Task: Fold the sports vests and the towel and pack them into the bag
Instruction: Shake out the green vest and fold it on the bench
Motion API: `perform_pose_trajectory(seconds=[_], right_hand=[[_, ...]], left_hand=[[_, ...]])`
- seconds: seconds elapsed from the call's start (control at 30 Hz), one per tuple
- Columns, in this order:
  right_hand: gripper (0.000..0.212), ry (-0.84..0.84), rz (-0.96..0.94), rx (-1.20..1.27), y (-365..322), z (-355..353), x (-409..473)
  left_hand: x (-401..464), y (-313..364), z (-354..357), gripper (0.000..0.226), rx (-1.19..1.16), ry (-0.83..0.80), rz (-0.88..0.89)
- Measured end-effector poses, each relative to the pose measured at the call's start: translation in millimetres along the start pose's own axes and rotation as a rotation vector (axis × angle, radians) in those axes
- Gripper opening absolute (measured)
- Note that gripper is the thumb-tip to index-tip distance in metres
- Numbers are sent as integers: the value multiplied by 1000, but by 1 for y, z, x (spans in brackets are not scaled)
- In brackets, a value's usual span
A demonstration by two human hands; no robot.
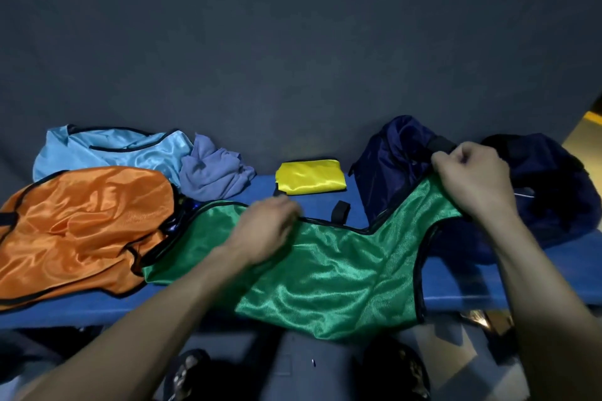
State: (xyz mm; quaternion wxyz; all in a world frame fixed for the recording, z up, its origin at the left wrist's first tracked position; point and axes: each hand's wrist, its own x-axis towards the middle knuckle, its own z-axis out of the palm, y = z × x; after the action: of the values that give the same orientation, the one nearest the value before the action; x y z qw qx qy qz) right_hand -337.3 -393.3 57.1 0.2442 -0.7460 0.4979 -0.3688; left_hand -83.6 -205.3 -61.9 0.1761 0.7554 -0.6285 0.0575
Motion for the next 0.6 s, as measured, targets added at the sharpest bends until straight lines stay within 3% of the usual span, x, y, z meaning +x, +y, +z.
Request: perform_pose_trajectory(seconds=[0.1,0.17,0.3,0.4,0.47,0.53,0.6], right_hand=[[29,-10,-17,26,-6,6,-3],[28,-13,-19,34,-9,8,-5],[28,-13,3,28,-8,8,-6],[29,-11,16,14,-7,5,-7],[30,-8,23,7,-7,4,-7],[30,-12,37,-1,-8,2,-6],[29,-26,60,3,-10,-2,-6]], left_hand=[[-5,-44,-9,31,206,-91,-281],[-6,-58,-7,31,222,-197,-370],[1,-68,-12,6,71,-67,-414],[4,-73,-18,12,275,-58,-471],[6,-61,-17,15,383,37,-361],[5,-33,-12,20,272,112,-73],[-3,0,0,43,104,-104,89]])
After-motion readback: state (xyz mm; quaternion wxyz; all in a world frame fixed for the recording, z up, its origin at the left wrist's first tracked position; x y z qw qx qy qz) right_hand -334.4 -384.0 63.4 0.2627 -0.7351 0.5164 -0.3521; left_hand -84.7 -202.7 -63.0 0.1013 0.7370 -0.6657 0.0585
